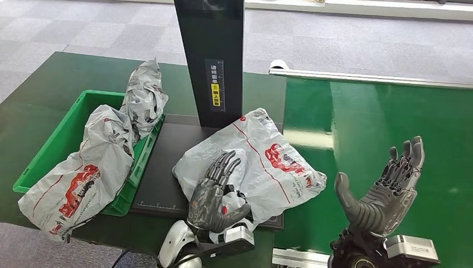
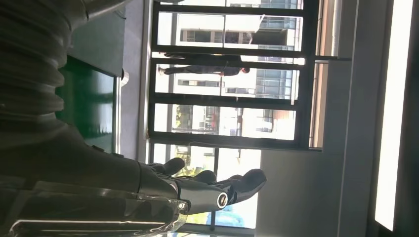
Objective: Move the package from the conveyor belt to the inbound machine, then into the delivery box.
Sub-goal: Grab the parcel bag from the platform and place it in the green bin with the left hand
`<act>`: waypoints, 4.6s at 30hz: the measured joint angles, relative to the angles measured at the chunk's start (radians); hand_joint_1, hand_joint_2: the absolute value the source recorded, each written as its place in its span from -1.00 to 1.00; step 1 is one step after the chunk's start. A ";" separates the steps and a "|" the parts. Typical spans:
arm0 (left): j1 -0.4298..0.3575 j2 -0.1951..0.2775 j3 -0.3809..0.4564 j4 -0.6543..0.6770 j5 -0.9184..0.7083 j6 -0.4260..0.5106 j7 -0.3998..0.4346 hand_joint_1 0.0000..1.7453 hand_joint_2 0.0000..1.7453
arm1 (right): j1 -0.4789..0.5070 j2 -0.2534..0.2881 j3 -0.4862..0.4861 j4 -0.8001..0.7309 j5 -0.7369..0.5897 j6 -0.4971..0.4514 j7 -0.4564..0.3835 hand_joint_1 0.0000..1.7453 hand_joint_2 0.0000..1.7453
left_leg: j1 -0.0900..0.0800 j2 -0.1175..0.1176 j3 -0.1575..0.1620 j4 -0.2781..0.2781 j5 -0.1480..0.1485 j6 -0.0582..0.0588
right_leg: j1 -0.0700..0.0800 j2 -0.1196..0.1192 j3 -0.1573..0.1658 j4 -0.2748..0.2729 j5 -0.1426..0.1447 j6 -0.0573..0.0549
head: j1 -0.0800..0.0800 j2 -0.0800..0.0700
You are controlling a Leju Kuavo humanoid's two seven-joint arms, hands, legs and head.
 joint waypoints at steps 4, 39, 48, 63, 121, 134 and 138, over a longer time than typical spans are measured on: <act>-0.034 -0.003 -0.031 0.094 -0.017 0.025 0.009 -1.00 1.00 | -0.004 0.001 0.000 0.011 -0.006 0.004 0.000 -1.00 1.00 | 0.000 0.000 0.000 0.000 0.000 0.000 | 0.000 0.000 0.000 0.000 0.000 0.000 | 0.000 0.000; -0.093 -0.020 -0.075 0.248 -0.012 -0.046 0.019 0.95 1.00 | -0.036 0.002 -0.017 0.063 0.020 0.036 0.031 -1.00 1.00 | 0.000 0.000 0.000 0.000 0.000 0.000 | 0.000 0.000 0.000 0.000 0.000 0.000 | 0.000 0.000; -0.089 -0.019 -0.071 0.235 0.041 -0.022 -0.019 1.00 1.00 | -0.027 0.002 -0.023 0.063 0.023 0.035 0.031 -1.00 1.00 | 0.000 0.000 0.000 0.000 0.000 0.000 | 0.000 0.000 0.000 0.000 0.000 0.000 | 0.000 0.000; -0.015 0.001 -0.012 0.012 0.345 0.056 -0.208 -0.66 1.00 | -0.026 0.003 -0.025 0.070 0.015 0.013 0.031 -1.00 1.00 | 0.000 0.000 -0.001 0.000 0.000 0.000 | 0.000 0.000 0.000 0.000 0.000 0.000 | 0.000 0.000; -0.090 -0.019 -0.062 0.239 -0.055 -0.211 0.116 1.00 1.00 | -0.025 0.016 -0.047 0.094 0.047 0.070 0.058 -1.00 1.00 | 0.000 0.000 0.000 0.000 0.000 0.000 | 0.000 0.000 0.000 0.000 0.000 0.000 | 0.000 0.000; -0.087 -0.020 -0.040 0.237 0.005 -0.181 0.078 1.00 1.00 | -0.026 0.016 -0.057 0.094 0.047 0.067 0.058 -1.00 1.00 | 0.000 0.000 0.000 0.000 0.000 0.000 | 0.000 0.000 0.000 0.000 0.000 0.000 | 0.000 0.000; -0.071 -0.017 -0.010 0.195 0.099 -0.151 0.011 1.00 1.00 | -0.026 0.016 -0.059 0.094 0.046 0.064 0.058 -1.00 1.00 | 0.000 0.000 -0.001 0.000 0.000 0.000 | 0.000 0.000 0.000 0.000 0.000 0.000 | 0.000 0.000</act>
